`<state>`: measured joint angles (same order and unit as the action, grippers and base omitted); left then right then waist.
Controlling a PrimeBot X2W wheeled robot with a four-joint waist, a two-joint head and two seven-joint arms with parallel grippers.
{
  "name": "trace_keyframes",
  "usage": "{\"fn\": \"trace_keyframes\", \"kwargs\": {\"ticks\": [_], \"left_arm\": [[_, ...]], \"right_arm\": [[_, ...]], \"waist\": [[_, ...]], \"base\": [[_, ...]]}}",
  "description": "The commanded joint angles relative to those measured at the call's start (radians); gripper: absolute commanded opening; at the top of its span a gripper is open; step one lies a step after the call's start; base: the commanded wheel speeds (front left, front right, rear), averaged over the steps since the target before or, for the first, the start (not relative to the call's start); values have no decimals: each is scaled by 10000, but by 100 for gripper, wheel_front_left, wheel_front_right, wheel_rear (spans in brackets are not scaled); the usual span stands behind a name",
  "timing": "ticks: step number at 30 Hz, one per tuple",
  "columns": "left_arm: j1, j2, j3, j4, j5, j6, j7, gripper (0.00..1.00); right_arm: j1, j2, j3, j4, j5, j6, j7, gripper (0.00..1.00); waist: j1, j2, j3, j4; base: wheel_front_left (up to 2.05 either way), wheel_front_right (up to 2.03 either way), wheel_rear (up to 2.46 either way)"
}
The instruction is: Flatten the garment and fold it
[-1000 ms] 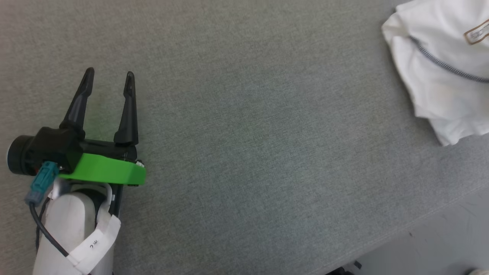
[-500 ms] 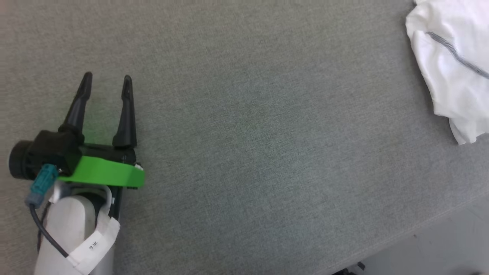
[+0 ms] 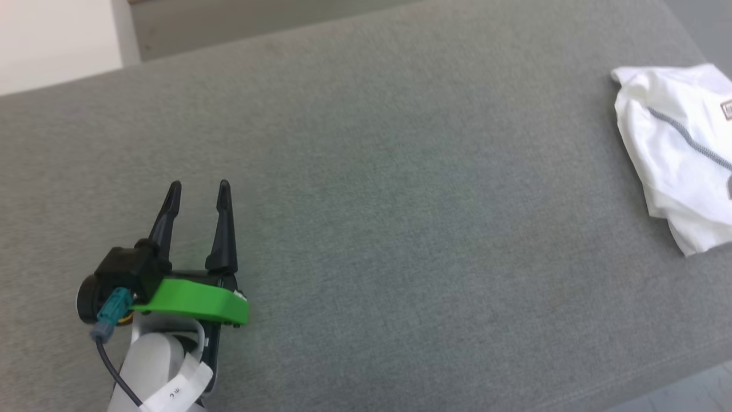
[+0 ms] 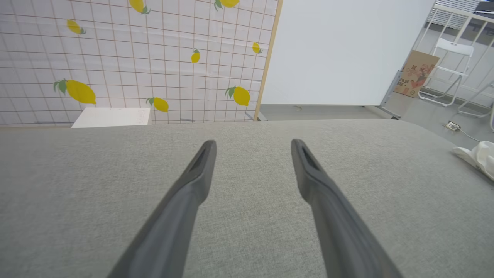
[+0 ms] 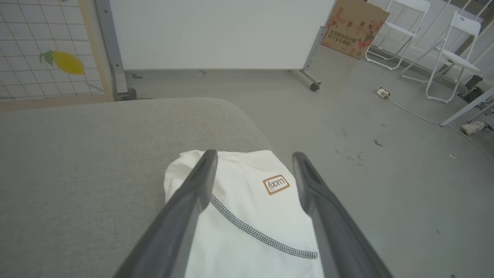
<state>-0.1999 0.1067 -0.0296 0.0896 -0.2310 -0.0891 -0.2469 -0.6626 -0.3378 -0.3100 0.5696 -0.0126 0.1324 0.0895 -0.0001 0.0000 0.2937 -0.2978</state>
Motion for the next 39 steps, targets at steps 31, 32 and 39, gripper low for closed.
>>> {"fn": "trace_keyframes", "kwargs": {"ticks": [31,32,39], "left_arm": [[764,-540,-366,1210,-183,64,-148,100],[784,-545,-397,1230,-200,68,-148,100],[898,-560,-537,1275,-337,119,-148,100]], "right_arm": [[6336,2266,2211,-5942,1786,-17,-2269,100],[6455,2344,2212,-5942,1706,-17,-2318,100],[7067,2697,2187,-6006,1288,-17,-2413,100]], "waist": [[1,0,-2649,2989],[1,0,-2667,2997],[1,0,-2820,3060]], "base": [[0,0,0],[0,0,0],[0,0,0]]}}
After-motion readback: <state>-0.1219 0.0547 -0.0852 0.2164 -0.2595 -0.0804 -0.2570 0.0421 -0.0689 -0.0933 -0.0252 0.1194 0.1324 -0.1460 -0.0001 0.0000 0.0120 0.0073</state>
